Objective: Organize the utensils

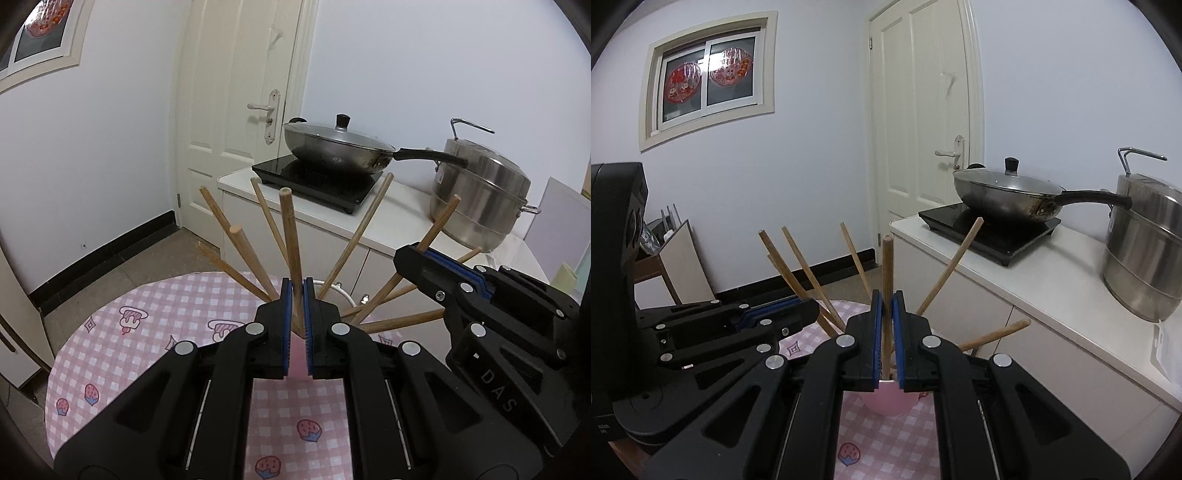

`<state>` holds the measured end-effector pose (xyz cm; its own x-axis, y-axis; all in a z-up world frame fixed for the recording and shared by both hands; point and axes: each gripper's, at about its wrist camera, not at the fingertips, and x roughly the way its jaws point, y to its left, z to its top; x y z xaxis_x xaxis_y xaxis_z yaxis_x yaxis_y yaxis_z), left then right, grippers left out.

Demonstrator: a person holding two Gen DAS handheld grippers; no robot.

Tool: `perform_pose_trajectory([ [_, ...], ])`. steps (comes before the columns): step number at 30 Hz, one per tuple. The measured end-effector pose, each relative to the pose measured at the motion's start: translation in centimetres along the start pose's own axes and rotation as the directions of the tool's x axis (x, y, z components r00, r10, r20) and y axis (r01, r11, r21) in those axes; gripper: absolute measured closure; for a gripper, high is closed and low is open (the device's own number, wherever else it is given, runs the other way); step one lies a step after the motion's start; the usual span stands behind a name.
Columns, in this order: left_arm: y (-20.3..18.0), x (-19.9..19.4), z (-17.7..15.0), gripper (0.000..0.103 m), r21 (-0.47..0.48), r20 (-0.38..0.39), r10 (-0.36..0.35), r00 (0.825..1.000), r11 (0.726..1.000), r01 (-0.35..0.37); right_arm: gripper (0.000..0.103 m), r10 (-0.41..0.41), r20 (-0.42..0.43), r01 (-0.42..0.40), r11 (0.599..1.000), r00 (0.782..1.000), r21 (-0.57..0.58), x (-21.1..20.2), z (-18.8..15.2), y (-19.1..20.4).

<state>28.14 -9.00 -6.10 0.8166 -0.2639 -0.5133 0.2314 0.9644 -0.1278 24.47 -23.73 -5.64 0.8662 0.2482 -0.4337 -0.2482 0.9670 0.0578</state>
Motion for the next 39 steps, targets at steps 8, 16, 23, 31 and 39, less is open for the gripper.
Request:
perform_pose_trajectory([
  [8, -0.1, -0.2, -0.1, 0.096, 0.012, -0.025, -0.002, 1.000, 1.000, 0.002, 0.098, 0.012, -0.012, -0.011, 1.000, 1.000, 0.018, 0.0, 0.0, -0.2],
  [16, 0.9, -1.7, -0.3, 0.048, -0.024, 0.004, 0.001, 1.000, 1.000, -0.001, 0.096, 0.029, -0.014, -0.028, 0.998, 0.999, 0.055, -0.7, 0.1, -0.9],
  [23, 0.8, -3.6, -0.4, 0.044, 0.007, 0.031, 0.028, 0.999, 1.000, -0.028, 0.087, 0.033, -0.011, -0.033, 0.998, 0.999, 0.056, -1.6, 0.0, -0.5],
  [31, 1.1, -6.7, -0.7, 0.034, 0.028, 0.075, 0.084, 0.994, 0.996, -0.087, 0.063, 0.033, 0.009, -0.034, 0.998, 0.999, 0.061, -4.0, -0.1, 0.3],
  [39, 1.5, -10.7, -2.0, 0.024, 0.042, 0.141, 0.133, 0.981, 0.989, -0.141, 0.042, 0.015, 0.032, -0.016, 0.999, 0.999, 0.045, -7.1, -1.3, 1.4],
])
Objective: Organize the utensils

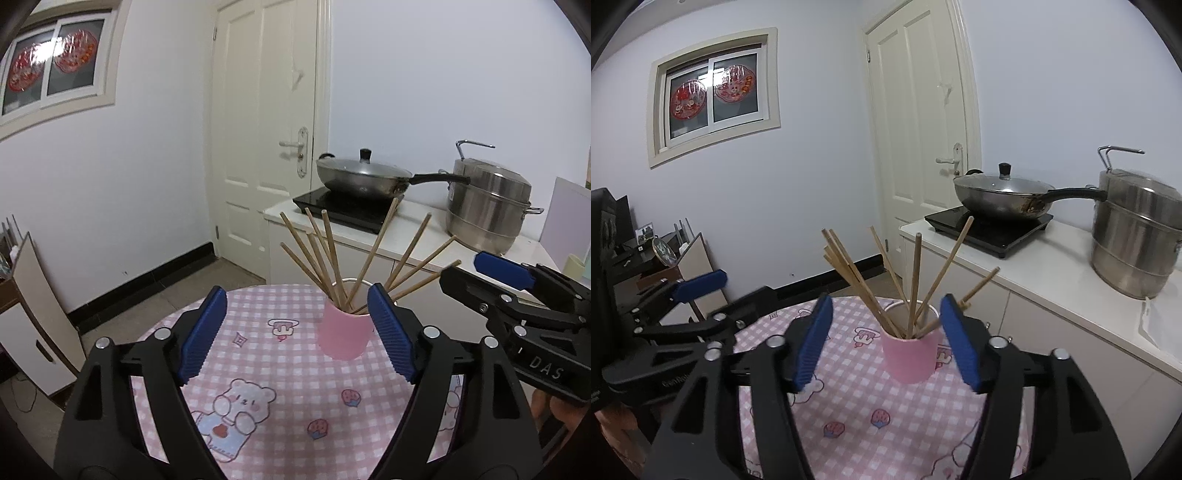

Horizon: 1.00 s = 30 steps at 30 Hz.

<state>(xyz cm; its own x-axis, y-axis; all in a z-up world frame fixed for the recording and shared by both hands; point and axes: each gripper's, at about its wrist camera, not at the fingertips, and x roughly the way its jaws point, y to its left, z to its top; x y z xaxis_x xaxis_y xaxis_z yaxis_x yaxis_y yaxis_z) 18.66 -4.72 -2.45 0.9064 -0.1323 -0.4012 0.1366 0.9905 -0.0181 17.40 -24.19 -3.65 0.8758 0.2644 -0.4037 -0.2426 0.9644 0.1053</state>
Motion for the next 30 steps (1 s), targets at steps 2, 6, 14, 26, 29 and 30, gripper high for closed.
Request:
perform_pose_trajectory([
  [2, 0.0, -1.3, -0.2, 0.022, 0.007, 0.022, 0.005, 1.000, 1.000, -0.005, 0.038, -0.019, 0.016, 0.019, 1.000, 1.000, -0.011, -1.0, -0.3, 0.3],
  [6, -0.2, -4.1, -0.7, 0.018, 0.040, 0.078, 0.028, 0.997, 0.999, -0.031, 0.028, -0.044, 0.072, 0.043, 0.999, 0.996, 0.008, -3.4, -0.9, 0.7],
  [14, 0.2, -8.8, -1.9, 0.015, 0.032, 0.135, 0.032, 0.990, 0.999, -0.037, 0.013, -0.068, 0.147, 0.068, 0.998, 0.987, 0.010, -7.4, -2.4, 2.3],
  [26, 0.4, -14.6, -4.0, 0.012, 0.023, 0.229, 0.087, 0.970, 0.995, -0.094, 0.008, -0.094, 0.213, 0.096, 0.995, 0.972, 0.001, -11.5, -4.0, 4.9],
  [29, 0.9, -15.7, -4.3, 0.011, 0.002, 0.240, 0.081, 0.967, 0.996, -0.084, 0.008, -0.095, 0.220, 0.096, 0.995, 0.971, 0.004, -12.1, -4.3, 5.4],
  [30, 0.9, -16.0, -4.4, 0.010, 0.002, 0.247, 0.084, 0.965, 0.996, -0.087, 0.008, -0.090, 0.222, 0.091, 0.996, 0.971, 0.006, -12.3, -4.3, 5.6],
])
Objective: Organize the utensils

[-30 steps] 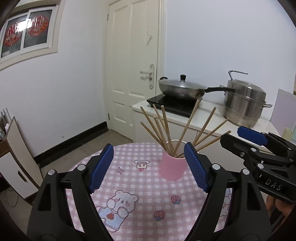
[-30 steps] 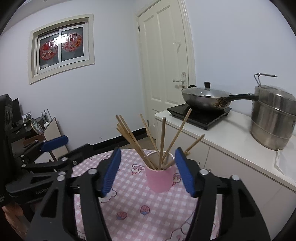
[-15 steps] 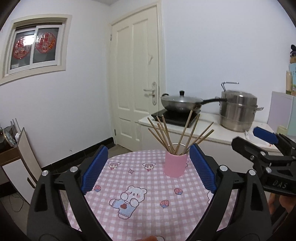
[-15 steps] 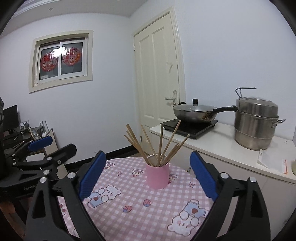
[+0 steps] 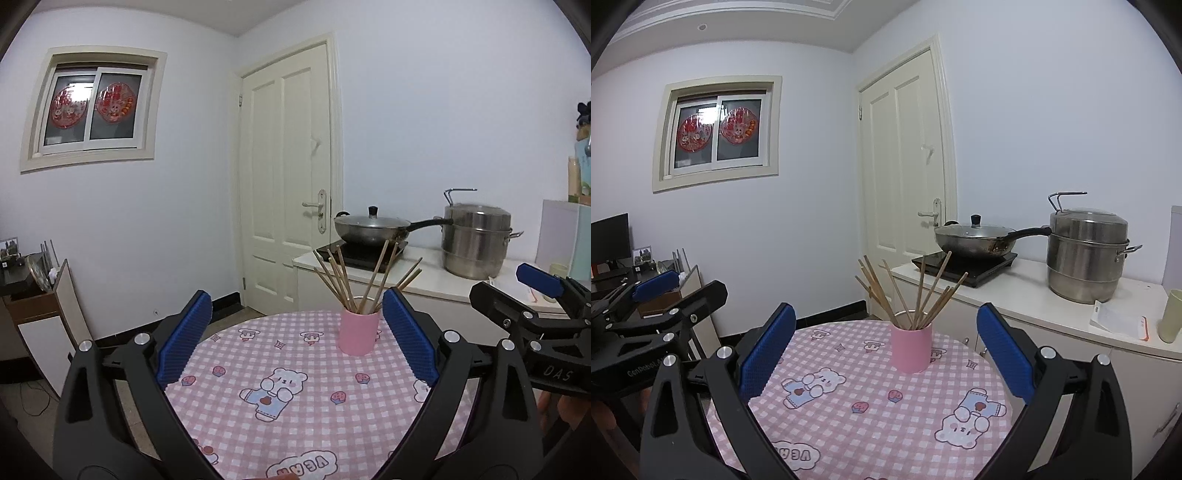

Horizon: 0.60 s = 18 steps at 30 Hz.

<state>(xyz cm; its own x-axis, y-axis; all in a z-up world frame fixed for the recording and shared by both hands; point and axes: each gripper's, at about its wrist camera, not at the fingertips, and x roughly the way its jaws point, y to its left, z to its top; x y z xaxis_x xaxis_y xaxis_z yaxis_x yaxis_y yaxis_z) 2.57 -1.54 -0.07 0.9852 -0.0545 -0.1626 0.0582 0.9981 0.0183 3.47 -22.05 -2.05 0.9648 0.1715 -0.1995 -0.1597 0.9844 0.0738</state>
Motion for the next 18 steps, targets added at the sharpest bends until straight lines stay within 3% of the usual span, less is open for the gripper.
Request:
perform_pose_trajectory([
  [18, 0.3, -1.7, 0.0, 0.009, 0.002, 0.028, -0.009, 1.000, 1.000, 0.009, 0.008, -0.032, 0.049, 0.032, 0.999, 0.998, -0.002, -2.5, 0.1, 1.1],
])
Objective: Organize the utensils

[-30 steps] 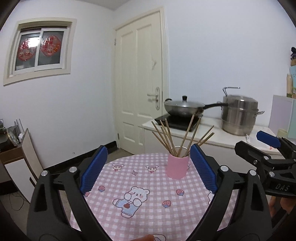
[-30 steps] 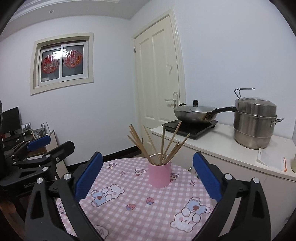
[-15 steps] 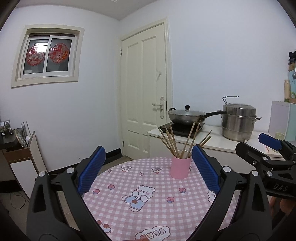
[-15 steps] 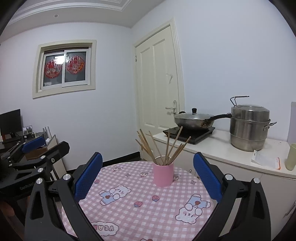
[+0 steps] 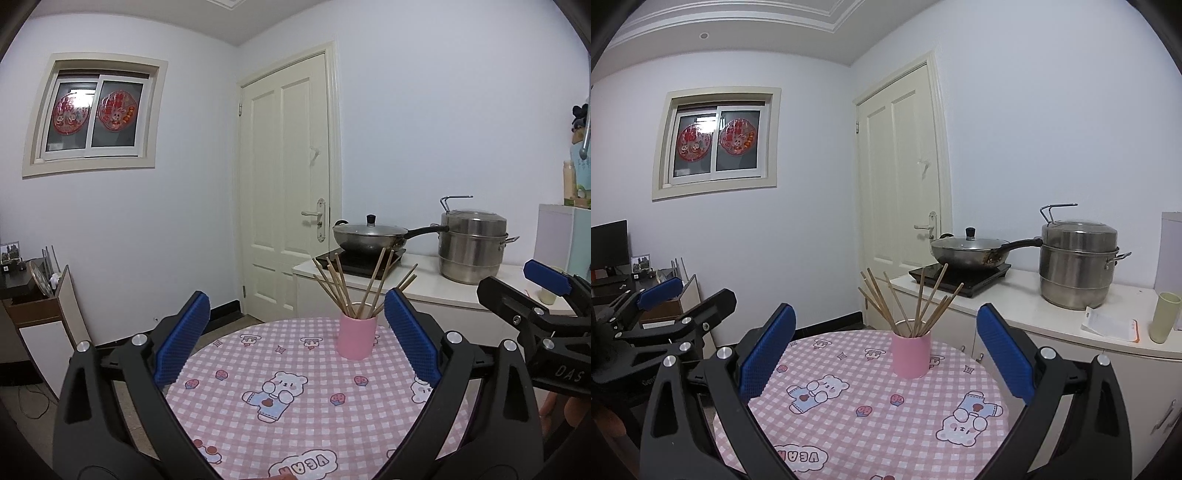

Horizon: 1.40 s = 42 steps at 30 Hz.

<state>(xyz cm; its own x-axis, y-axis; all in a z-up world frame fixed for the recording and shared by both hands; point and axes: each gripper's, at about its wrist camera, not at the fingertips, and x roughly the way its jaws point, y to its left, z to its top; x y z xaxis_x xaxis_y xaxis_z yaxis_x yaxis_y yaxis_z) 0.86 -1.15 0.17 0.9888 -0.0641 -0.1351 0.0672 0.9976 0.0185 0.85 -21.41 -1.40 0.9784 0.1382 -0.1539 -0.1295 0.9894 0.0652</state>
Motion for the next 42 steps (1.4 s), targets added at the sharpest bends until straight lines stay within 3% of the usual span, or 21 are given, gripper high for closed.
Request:
perform_pose_trajectory([
  [42, -0.3, -0.6, 0.3, 0.007, 0.009, 0.006, -0.007, 1.000, 1.000, 0.007, 0.008, -0.008, 0.015, 0.008, 1.000, 1.000, 0.003, -1.0, 0.3, 0.6],
])
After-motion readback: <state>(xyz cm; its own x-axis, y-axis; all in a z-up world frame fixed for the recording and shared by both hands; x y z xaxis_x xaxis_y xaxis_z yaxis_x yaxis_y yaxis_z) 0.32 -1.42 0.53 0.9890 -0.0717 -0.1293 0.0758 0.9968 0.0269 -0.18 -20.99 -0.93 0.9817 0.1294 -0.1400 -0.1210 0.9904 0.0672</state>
